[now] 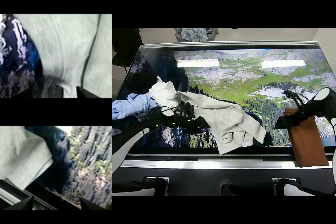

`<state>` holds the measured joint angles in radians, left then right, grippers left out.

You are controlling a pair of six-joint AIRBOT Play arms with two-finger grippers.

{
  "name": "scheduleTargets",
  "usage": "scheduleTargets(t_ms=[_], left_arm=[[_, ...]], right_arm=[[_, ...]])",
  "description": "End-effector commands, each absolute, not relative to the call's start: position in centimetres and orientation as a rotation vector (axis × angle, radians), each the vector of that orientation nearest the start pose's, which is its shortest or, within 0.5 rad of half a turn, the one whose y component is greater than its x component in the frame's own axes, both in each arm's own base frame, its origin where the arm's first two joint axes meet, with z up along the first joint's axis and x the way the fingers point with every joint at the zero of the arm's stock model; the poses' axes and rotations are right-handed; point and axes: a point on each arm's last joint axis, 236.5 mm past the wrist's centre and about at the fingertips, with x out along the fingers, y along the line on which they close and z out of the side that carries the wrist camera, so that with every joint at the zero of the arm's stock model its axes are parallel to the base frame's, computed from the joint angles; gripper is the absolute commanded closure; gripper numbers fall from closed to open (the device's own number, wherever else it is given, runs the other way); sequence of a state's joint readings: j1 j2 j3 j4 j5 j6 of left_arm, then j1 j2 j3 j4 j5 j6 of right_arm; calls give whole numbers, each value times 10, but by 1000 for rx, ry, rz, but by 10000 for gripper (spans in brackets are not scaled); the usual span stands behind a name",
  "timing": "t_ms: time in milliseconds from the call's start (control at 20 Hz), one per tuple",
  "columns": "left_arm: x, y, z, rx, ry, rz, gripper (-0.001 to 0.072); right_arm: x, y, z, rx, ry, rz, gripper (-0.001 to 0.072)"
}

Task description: Fold the shirts.

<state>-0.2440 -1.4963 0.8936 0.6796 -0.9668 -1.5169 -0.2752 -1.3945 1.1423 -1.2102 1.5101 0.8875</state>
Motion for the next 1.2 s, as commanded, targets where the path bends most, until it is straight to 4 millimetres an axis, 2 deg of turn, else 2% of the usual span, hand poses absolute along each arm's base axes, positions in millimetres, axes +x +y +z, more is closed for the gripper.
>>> scheduleTargets(t_ms=[0, 50, 100, 150, 200, 250, 400, 550, 700, 900, 950, 1000, 1100, 1150], left_arm=[[331, -245, -97, -832, 1504, -360, 202], [335, -244, -99, -837, 1490, -348, 259], [338, -243, -100, -838, 1479, -338, 269], [340, -242, -101, -840, 1473, -332, 322], [340, -242, -102, -841, 1473, -331, 519], [340, -242, -102, -838, 1471, -334, 676], [341, -243, -98, -818, 1458, -356, 677], [342, -243, -94, -807, 1444, -371, 677], [343, -243, -90, -793, 1429, -387, 677], [344, -243, -85, -772, 1411, -411, 677], [344, -243, -85, -773, 1410, -410, 677], [346, -242, -82, -777, 1403, -409, 678], [356, -234, -64, -785, 1348, -415, 678], [367, -228, -47, -792, 1295, -422, 678]], right_arm=[[291, 14, -42, 113, 1564, 632, 13], [288, 19, -47, 138, 1564, 639, 12], [285, 25, -53, 172, 1561, 642, 12], [282, 31, -59, 206, 1558, 644, 12], [280, 39, -64, 247, 1550, 647, 12], [278, 48, -70, 299, 1537, 650, 12], [278, 66, -82, 422, 1492, 633, 13], [279, 77, -92, 525, 1464, 587, 21], [284, 83, -93, 580, 1436, 571, 140], [286, 100, -93, 550, 1429, 600, 180], [286, 108, -94, 520, 1430, 614, 394], [286, 111, -93, 504, 1432, 624, 661], [290, 109, -77, 454, 1413, 697, 665], [296, 104, -61, 400, 1385, 744, 665]])
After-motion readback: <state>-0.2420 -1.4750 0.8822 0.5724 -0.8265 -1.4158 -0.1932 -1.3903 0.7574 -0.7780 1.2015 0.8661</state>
